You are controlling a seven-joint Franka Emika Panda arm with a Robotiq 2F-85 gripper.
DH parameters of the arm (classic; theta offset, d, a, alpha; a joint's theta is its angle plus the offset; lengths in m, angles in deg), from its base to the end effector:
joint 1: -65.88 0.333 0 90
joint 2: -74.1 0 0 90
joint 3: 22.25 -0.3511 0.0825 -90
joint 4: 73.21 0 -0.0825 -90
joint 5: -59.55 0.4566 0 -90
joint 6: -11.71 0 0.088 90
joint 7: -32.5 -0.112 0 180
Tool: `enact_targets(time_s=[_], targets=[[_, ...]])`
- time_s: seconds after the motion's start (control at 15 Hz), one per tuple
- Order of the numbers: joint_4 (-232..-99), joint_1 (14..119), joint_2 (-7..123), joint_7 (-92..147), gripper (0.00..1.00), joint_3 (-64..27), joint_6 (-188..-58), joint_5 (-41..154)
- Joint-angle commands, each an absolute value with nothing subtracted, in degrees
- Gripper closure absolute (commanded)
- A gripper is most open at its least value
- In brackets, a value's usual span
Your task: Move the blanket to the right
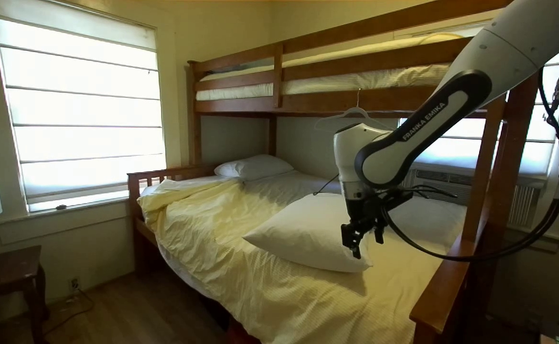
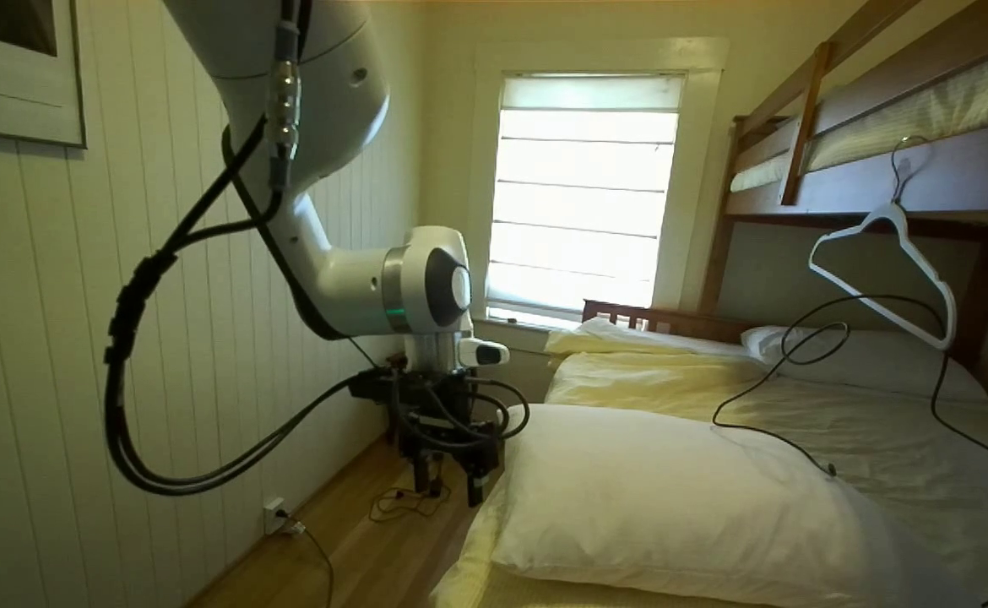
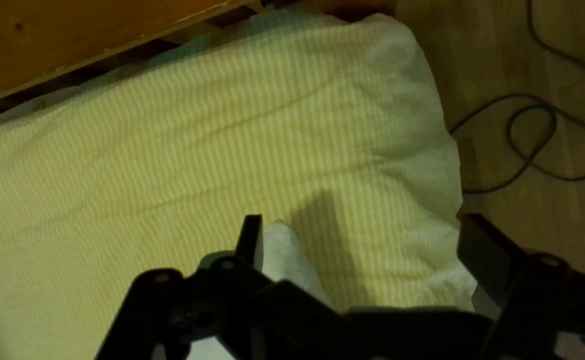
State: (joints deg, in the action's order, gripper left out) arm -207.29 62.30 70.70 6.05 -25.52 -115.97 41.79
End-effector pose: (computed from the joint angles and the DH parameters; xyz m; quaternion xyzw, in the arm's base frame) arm 0.5414 -0.0134 0.2736 0.9821 -0.1261 -0.0567 0.1281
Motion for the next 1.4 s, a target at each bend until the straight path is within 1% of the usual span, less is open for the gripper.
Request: enact_targets(time_s=[0.0,0.4,0.73,1.07,1.33], targets=[[-207.91,64.38,67.37,8.67,0.00,-23.53,-117.07,36.66],[-209.55,64.83,59.43,18.34,0.00,-20.25,-127.19,27.89],[-207.57,67.43,52.52,16.41,0.00,-17.68,-131.87,23.98],[-203.80,74.04,48.16,7.65,0.00,-16.85,-130.78,25.01],[-197.68,80.22,42.23,-1.22,0.00,-13.56,-126.59,22.85]])
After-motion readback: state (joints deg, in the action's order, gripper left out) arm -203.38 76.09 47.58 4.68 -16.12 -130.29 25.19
